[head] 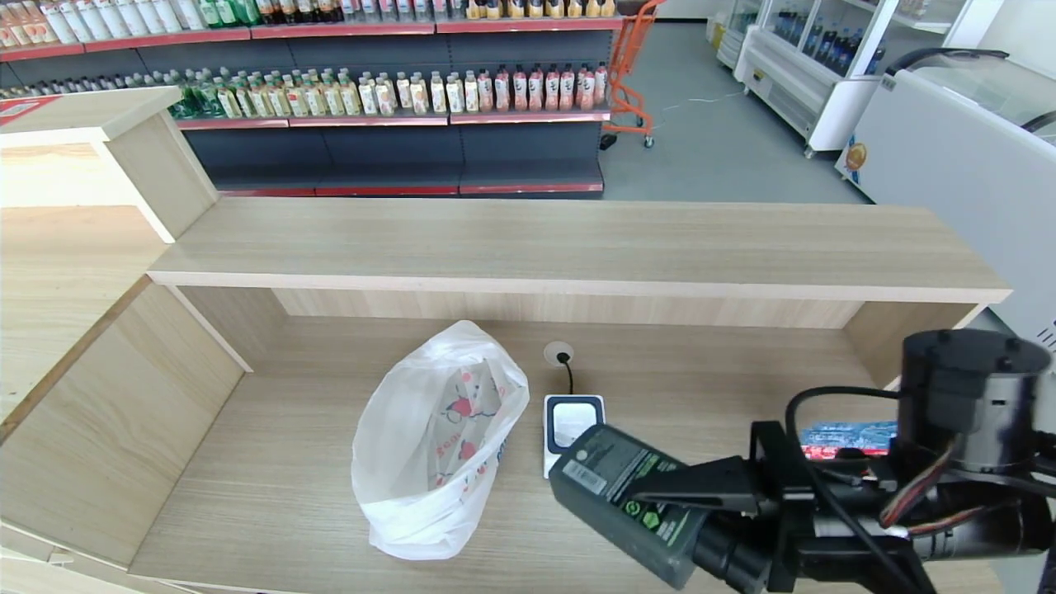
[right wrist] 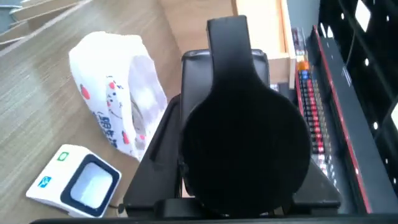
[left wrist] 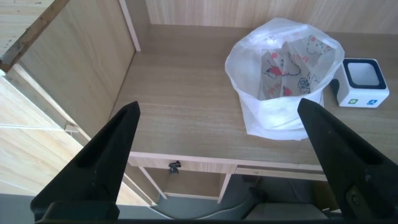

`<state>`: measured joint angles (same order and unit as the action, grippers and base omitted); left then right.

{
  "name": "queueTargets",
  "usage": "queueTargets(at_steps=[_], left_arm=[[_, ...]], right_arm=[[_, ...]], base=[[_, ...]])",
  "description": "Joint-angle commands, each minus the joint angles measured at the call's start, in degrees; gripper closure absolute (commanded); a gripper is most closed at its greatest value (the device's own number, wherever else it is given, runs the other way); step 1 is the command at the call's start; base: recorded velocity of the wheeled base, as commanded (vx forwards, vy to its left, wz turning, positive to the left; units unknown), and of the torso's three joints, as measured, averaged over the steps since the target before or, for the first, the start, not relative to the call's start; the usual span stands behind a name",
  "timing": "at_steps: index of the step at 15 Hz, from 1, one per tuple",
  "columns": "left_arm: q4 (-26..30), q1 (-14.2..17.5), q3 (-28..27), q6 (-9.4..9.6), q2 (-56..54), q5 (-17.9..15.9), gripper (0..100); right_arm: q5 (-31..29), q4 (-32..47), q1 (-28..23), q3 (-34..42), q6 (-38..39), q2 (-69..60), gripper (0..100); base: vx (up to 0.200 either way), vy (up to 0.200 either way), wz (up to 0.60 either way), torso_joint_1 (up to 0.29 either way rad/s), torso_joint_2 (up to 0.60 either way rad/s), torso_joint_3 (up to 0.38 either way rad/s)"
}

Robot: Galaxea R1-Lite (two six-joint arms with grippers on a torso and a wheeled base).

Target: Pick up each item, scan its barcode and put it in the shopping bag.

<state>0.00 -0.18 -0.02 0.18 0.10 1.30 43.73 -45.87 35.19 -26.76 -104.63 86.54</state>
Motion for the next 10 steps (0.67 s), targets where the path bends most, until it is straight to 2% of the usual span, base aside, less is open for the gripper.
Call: queueTargets(at_steps=[1,2,3,4,5,6,7,9,10], left_arm=[[0.0,0.01,0.02,-0.01,-0.01,0.01,0],[0.0,0.01,0.02,-0.01,-0.01,0.01,0],[0.0,0.01,0.02,-0.01,-0.01,0.01,0],[0.0,0.01,0.02,-0.01,-0.01,0.01,0],[0.0,0.01,0.02,-0.01,-0.01,0.01,0],[0.0,0.01,0.02,-0.01,-0.01,0.01,0],[0.0,0.01,0.02,-0.01,-0.01,0.01,0],[0.0,0.01,0.02,-0.01,-0.01,0.01,0],[0.0,0.01,0.02,-0.01,-0.01,0.01,0]], right_arm=[[-5.67,-1.06,-4.43,2.85,19.99,-14.65,100],[-5.06,2.19,-5.75,3.2,22.63,-16.14,100],[-4.7,6.76,-12.78,2.24,27.82,-16.93,100],[-4.79,7.38,-19.29,1.62,41.7,-16.93,100],[-5.58,7.38,-23.5,1.53,59.46,-16.76,100],[-8.48,7.73,-24.65,1.45,75.63,-16.4,100],[-13.58,7.73,-24.47,1.45,88.02,-15.35,100],[-21.58,7.73,-20.78,1.36,108.59,-11.04,100],[-23.51,7.46,-19.46,0.92,115.62,-7.79,100]], base=[[0.0,0.0,0.0,0.0,0.0,0.0],[0.0,0.0,0.0,0.0,0.0,0.0],[0.0,0.0,0.0,0.0,0.0,0.0],[0.0,0.0,0.0,0.0,0.0,0.0],[0.0,0.0,0.0,0.0,0.0,0.0],[0.0,0.0,0.0,0.0,0.0,0.0],[0.0,0.0,0.0,0.0,0.0,0.0],[0.0,0.0,0.0,0.0,0.0,0.0],[0.0,0.0,0.0,0.0,0.0,0.0]])
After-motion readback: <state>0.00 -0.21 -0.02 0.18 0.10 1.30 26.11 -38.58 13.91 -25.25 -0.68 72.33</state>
